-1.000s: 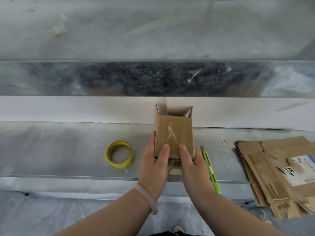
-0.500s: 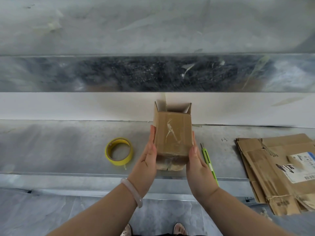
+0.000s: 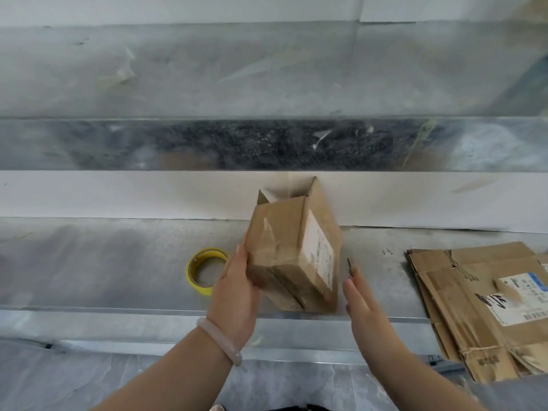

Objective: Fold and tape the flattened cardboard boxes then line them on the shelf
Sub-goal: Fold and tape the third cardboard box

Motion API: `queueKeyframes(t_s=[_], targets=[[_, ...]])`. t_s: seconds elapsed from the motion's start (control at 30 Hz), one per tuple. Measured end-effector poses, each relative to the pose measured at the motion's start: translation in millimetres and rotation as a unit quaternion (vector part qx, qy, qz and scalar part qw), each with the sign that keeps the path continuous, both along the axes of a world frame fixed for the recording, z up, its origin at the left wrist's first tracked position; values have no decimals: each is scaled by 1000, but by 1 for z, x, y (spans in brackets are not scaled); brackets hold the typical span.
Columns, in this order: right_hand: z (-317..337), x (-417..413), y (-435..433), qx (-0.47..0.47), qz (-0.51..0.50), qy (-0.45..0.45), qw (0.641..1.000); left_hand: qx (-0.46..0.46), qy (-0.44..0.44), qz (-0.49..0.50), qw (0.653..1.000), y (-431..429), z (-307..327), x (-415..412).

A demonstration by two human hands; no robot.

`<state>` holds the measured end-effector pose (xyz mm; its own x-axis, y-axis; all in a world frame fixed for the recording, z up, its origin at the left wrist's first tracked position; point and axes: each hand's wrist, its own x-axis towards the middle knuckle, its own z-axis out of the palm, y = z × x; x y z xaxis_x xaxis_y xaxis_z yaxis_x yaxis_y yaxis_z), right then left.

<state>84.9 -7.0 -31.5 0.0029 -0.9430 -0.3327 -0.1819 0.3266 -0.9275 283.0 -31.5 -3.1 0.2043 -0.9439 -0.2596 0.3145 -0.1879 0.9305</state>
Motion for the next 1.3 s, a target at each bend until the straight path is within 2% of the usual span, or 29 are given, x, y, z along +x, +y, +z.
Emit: queueKeyframes(t_s=[0.03, 0.1, 0.13, 0.17, 0.23, 0.3, 0.33, 0.43, 0.53, 0.63, 0.7, 0.77, 0.87, 0.9, 0.93, 1.0, 1.03, 1.07, 1.13, 1.23, 1.3], targets=[[9, 3, 2, 18, 9, 2, 1000, 7, 24, 3, 1000, 0, -2, 3], [9, 0, 9, -25, 3, -37, 999, 48, 170, 8, 984, 3, 0, 4], [14, 2, 13, -45, -7, -19, 999, 68, 226, 13, 972, 3, -1, 3], [23, 3, 14, -54, -11, -43, 998, 82, 232, 11, 969, 3, -7, 4], [28, -1, 14, -96, -15, -22, 995, 132, 126, 1, 983, 0, -21, 5], [27, -4, 10, -133, 0, 51, 990, 181, 18, 27, 983, -2, -33, 3], [27, -4, 7, -149, 10, 105, 983, 197, 7, 43, 979, -3, -34, 1], [27, -3, 1, -292, 9, 280, 914, 258, 74, 52, 962, -4, -35, -1], [25, -4, -8, -429, 6, 337, 838, 271, 138, -31, 952, 5, -33, 2], [21, -2, -22, -469, 46, 375, 798, 274, 128, -77, 950, 12, -40, 16], [18, 2, -27, -475, 74, 390, 786, 278, 70, -80, 955, 13, -42, 28], [16, 7, -29, -482, 96, 409, 769, 268, -32, -106, 957, 15, -39, 45], [19, 18, -26, -464, 125, 455, 750, 139, -246, -110, 953, 19, -32, 75], [21, 22, -25, -450, 133, 463, 752, 79, -346, -86, 931, 17, -34, 86], [22, 26, -24, -440, 138, 465, 756, 23, -454, -64, 889, 16, -37, 97], [23, 32, -22, -428, 157, 455, 765, -46, -624, -65, 777, 9, -50, 118], [24, 34, -21, -427, 166, 450, 766, -60, -676, -95, 729, 6, -59, 127], [24, 36, -21, -430, 175, 447, 765, -64, -712, -126, 687, 3, -67, 134], [25, 39, -21, -432, 200, 445, 758, -65, -749, -166, 638, 0, -72, 142], [29, 42, -24, -431, 226, 447, 751, -102, -754, -157, 630, 3, -66, 146], [34, 44, -25, -418, 224, 446, 759, -121, -734, -140, 654, 6, -56, 147]])
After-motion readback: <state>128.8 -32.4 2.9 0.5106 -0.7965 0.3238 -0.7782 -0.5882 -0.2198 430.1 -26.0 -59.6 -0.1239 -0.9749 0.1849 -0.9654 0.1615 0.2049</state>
